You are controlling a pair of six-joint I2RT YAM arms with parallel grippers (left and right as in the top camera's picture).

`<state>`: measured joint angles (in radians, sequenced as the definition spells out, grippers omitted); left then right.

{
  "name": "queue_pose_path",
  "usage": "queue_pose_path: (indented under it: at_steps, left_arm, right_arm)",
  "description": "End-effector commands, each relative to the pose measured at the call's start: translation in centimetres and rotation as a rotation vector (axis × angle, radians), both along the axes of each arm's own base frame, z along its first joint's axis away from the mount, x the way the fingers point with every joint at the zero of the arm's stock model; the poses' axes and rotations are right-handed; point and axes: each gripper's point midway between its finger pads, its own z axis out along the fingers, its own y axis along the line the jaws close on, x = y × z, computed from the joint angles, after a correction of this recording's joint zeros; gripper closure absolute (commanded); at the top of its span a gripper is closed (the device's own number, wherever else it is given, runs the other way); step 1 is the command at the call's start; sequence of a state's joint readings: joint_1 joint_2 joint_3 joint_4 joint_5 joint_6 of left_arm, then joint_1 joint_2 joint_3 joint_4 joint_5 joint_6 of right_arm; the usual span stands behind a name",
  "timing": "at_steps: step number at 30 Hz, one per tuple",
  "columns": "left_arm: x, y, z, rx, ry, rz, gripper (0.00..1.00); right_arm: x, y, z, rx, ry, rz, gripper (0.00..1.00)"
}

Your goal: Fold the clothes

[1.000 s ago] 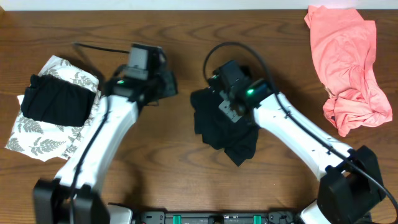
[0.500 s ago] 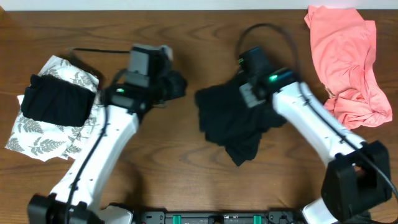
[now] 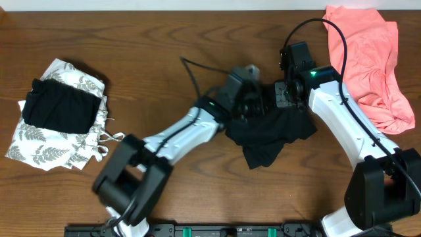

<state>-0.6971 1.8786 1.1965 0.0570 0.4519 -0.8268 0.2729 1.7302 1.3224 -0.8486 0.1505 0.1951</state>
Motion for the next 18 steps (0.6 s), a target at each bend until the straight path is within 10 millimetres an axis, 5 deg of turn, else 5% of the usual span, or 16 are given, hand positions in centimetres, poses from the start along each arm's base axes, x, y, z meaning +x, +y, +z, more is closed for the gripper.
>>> queue_pose_path:
  at_steps: [1, 11, 18]
  left_arm:
    - [-1.2, -0.7, -1.6, -0.027, 0.13, 0.03, 0.75]
    - [-3.2, 0.9, -4.2, 0.073, 0.246, 0.034, 0.76]
    - [-1.6, -0.5, -7.5, 0.086, 0.173, 0.05, 0.72]
  right_arm:
    - [0.1, 0.0, -0.1, 0.008, 0.005, -0.017, 0.95]
    - [0.1, -0.5, -0.2, -0.004, 0.005, -0.046, 0.95]
    - [-0.1, 0.5, -0.2, -0.001, 0.006, -0.011, 0.99]
